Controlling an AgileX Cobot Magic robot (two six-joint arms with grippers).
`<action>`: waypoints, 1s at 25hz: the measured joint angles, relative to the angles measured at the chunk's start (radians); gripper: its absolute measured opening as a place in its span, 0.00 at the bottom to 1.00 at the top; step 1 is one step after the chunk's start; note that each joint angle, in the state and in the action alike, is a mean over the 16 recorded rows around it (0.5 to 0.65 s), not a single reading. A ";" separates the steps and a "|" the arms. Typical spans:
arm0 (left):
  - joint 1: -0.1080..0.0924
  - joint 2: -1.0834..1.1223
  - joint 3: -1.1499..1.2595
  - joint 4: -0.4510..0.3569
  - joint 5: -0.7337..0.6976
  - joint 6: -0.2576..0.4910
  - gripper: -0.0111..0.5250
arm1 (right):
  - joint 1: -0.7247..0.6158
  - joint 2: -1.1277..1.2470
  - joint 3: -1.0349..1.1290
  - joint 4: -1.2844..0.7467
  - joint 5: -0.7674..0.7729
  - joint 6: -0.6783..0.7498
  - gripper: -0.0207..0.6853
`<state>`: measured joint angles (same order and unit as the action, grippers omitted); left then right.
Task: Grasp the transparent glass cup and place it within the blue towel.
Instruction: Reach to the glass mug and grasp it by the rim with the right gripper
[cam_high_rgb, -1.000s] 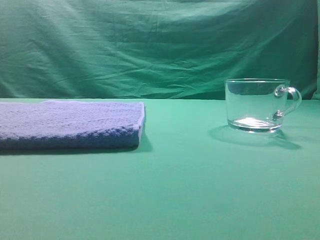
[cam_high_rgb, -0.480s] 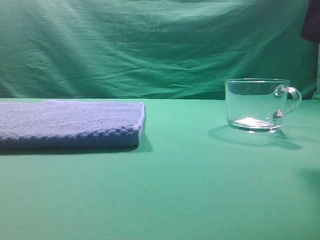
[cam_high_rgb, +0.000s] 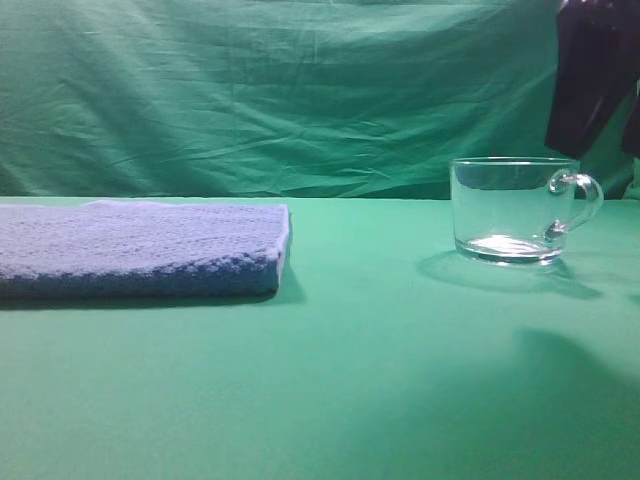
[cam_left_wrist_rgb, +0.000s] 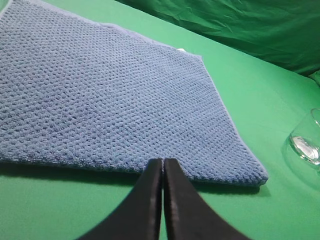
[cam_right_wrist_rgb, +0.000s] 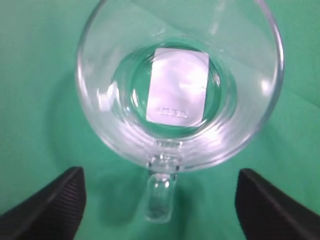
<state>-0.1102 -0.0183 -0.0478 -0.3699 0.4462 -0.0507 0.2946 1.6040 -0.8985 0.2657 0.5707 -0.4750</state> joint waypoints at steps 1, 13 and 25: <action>0.000 0.000 0.000 0.000 0.000 0.000 0.02 | 0.000 0.010 0.000 0.001 -0.014 0.001 0.66; 0.000 0.000 0.000 0.000 0.000 0.000 0.02 | 0.011 0.068 -0.057 0.010 -0.072 0.005 0.19; 0.000 0.000 0.000 0.000 0.000 0.000 0.02 | 0.192 0.126 -0.375 0.030 -0.015 0.007 0.17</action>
<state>-0.1102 -0.0183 -0.0478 -0.3699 0.4462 -0.0507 0.4868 1.7296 -1.2732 0.2962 0.5556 -0.4681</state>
